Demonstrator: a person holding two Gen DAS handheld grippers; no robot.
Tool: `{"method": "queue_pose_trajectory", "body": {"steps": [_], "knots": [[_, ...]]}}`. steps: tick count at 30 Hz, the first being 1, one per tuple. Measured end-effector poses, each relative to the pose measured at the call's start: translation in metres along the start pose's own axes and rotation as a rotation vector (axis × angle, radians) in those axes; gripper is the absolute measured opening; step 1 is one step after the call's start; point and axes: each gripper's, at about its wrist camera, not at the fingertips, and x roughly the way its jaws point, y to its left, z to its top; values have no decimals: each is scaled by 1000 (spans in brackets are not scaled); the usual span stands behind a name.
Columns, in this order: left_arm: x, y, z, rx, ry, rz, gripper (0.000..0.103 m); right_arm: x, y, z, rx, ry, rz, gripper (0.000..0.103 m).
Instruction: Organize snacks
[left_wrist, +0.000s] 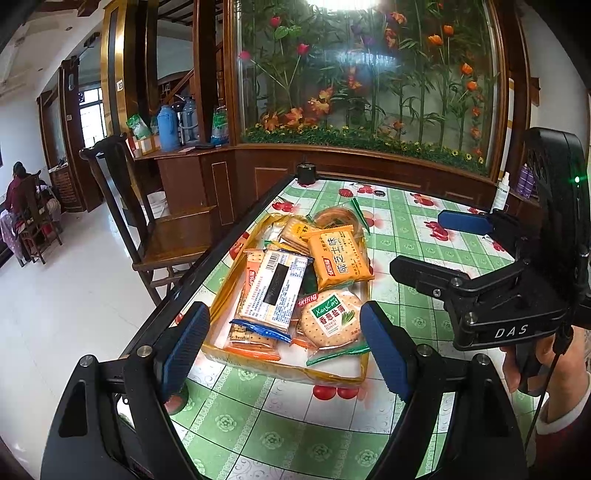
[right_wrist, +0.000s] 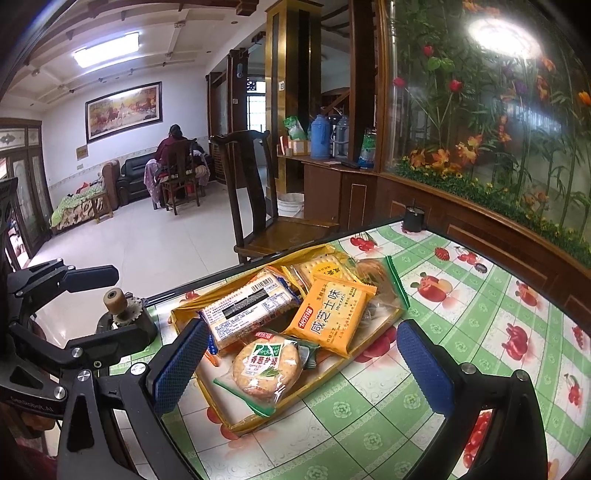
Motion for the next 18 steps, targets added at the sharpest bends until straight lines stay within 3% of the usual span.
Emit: {"method": "queue_pose_trajectory", "body": {"steps": [18], "knots": [[-5,8,3,-16,-26,12,84,2,11,4,-63,-16,13,102]]}}
